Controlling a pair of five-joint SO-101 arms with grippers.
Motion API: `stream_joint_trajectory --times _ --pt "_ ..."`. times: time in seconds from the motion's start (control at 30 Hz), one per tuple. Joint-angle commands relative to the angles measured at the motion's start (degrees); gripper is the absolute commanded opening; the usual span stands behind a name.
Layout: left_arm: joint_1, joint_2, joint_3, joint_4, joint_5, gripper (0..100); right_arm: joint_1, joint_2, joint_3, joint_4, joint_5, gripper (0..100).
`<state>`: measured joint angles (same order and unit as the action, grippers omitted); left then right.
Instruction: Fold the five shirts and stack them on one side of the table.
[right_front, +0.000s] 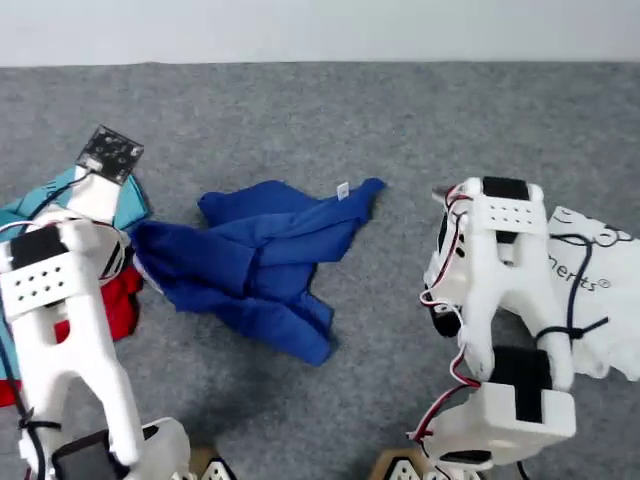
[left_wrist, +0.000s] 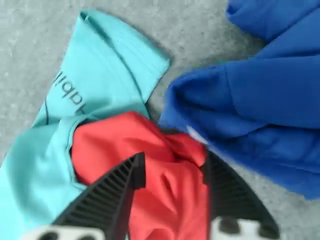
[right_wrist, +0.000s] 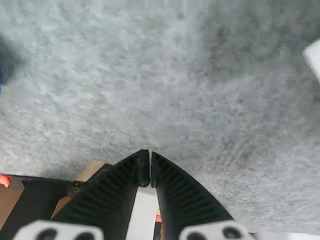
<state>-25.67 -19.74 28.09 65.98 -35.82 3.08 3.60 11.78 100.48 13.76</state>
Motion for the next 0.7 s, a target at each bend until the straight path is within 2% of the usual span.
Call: stream_joint_trajectory --times 0.0,0.13,0.4,0.67 --pt "-0.6 -2.0 -3.8 -0.9 -0.4 21 -1.5 -2.9 -7.2 2.4 -0.7 0.9" --pt "3.0 -1.5 -10.1 2.6 3.0 21 -1.0 -3.1 -11.0 2.4 -0.7 0.9" --pt "21.6 3.8 -11.5 5.6 3.3 21 -1.0 -3.2 -9.8 2.4 -0.7 0.9" --pt "27.8 17.1 -14.9 8.0 2.8 21 -0.9 -2.9 -9.6 2.4 -0.7 0.9"
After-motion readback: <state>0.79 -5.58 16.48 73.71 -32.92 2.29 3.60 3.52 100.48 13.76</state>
